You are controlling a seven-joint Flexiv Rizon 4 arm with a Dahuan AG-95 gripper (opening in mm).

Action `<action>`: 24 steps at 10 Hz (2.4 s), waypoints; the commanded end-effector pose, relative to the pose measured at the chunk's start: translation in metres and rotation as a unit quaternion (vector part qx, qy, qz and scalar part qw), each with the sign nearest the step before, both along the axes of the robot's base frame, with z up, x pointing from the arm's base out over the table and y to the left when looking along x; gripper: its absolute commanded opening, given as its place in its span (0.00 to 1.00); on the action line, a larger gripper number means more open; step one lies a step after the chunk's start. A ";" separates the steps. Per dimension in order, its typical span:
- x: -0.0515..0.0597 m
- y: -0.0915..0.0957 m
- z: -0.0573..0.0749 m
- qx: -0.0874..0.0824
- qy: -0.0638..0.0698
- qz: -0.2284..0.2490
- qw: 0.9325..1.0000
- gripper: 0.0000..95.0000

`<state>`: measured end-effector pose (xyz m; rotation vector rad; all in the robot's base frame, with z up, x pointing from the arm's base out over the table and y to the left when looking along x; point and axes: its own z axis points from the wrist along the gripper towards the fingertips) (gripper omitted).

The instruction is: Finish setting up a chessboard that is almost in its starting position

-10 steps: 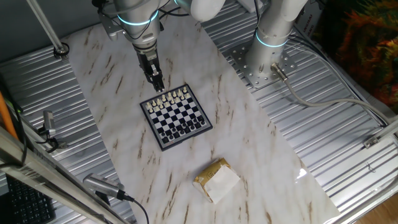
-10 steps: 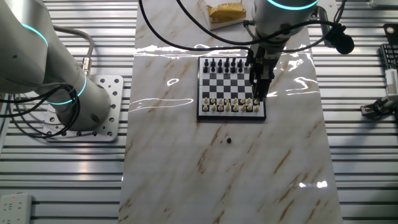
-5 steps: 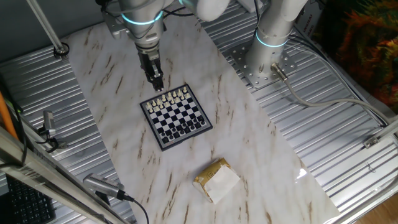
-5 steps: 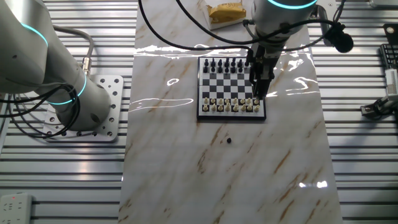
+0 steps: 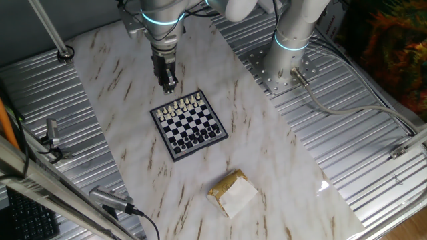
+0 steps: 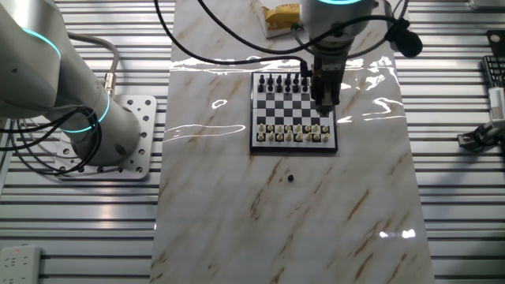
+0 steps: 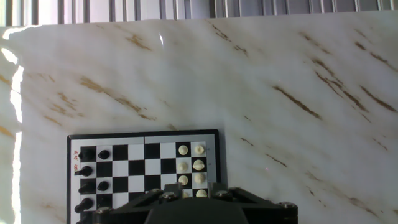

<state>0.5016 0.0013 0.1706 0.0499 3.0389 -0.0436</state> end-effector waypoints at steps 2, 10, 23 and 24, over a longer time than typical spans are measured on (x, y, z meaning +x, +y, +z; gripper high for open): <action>-0.002 -0.001 0.001 -0.001 0.000 0.000 1.000 0.00; -0.003 0.000 0.003 0.002 0.004 -0.001 1.000 0.00; -0.063 -0.097 -0.078 0.004 -0.004 0.045 0.999 0.00; -0.063 -0.097 -0.080 0.004 -0.005 0.045 0.999 0.00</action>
